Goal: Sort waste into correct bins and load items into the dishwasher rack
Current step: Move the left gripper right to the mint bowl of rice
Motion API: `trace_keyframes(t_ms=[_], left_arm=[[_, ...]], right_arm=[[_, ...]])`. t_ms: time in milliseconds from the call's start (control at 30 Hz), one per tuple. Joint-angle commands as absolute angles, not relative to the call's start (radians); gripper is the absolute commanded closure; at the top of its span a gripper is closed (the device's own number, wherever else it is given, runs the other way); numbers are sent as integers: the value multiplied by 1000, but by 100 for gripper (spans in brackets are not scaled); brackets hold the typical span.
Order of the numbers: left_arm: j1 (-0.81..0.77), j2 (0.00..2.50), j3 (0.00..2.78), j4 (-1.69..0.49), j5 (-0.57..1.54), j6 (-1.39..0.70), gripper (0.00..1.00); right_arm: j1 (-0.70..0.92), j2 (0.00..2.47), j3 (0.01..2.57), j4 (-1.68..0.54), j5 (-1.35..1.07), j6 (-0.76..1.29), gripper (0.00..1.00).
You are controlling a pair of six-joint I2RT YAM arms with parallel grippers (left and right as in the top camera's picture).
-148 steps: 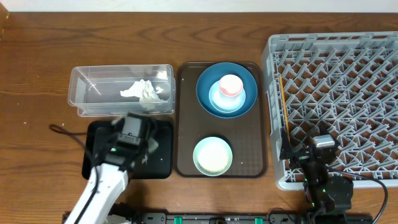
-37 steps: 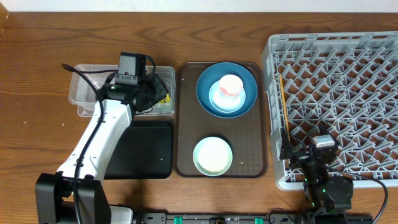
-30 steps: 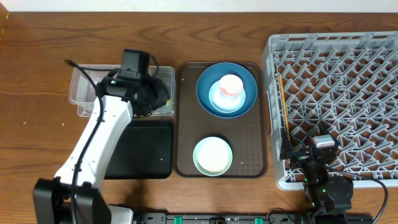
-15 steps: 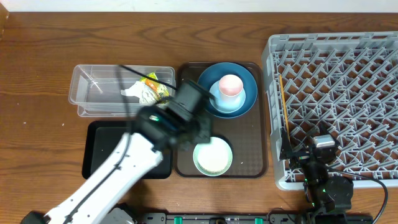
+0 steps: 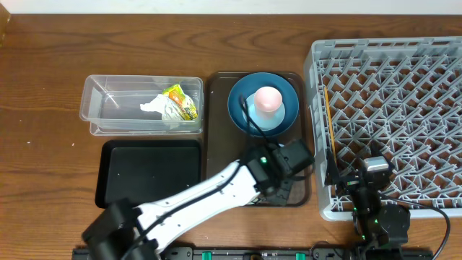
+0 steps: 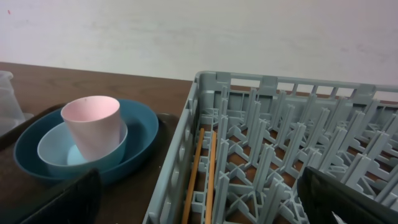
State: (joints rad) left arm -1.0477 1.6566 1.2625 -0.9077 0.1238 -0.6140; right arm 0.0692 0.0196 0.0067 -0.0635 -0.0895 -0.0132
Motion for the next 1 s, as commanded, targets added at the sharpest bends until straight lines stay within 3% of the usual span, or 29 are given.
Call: trace_keyframes(t_ms=[0,967], left_arm=[[-1059,1694,1251,-891,100,-630,78],[-1060,1797,1248,-824,-43,-630,66]], right_arm=[[80,20,6,-67,-90,-24,1],[80,20,6,-67,-89,-24,1]])
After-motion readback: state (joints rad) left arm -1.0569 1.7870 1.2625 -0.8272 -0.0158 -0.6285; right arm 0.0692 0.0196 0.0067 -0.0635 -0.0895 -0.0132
